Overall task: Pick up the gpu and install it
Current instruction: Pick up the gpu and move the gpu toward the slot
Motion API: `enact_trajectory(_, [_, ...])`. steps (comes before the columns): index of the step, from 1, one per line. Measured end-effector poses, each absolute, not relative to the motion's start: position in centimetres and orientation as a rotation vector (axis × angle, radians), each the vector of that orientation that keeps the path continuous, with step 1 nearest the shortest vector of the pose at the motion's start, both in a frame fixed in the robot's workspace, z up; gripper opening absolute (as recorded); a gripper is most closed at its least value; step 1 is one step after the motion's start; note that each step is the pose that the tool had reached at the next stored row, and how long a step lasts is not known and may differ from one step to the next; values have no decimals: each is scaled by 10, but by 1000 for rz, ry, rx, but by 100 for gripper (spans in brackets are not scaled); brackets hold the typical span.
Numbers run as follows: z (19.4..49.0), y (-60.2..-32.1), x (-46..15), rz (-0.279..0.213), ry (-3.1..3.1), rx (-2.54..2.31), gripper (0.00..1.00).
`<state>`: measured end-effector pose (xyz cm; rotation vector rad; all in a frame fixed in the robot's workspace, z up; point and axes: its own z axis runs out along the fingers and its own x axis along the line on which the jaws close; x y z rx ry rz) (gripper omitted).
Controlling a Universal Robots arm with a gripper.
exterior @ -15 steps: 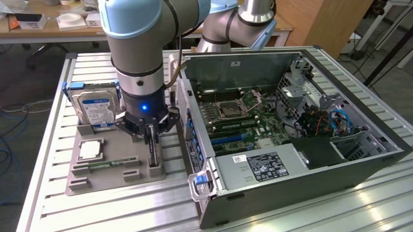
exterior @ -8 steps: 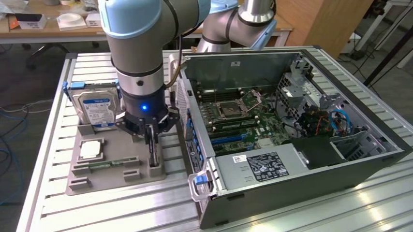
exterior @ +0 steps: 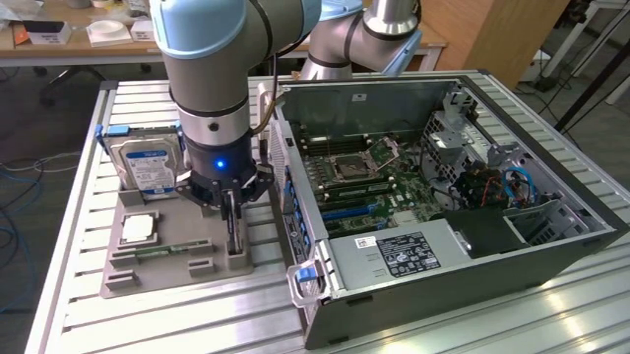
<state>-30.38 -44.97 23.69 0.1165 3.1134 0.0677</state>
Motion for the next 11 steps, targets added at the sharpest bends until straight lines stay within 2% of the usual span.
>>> enact_trajectory(11, [237,-450,-304,68,3113,117,26])
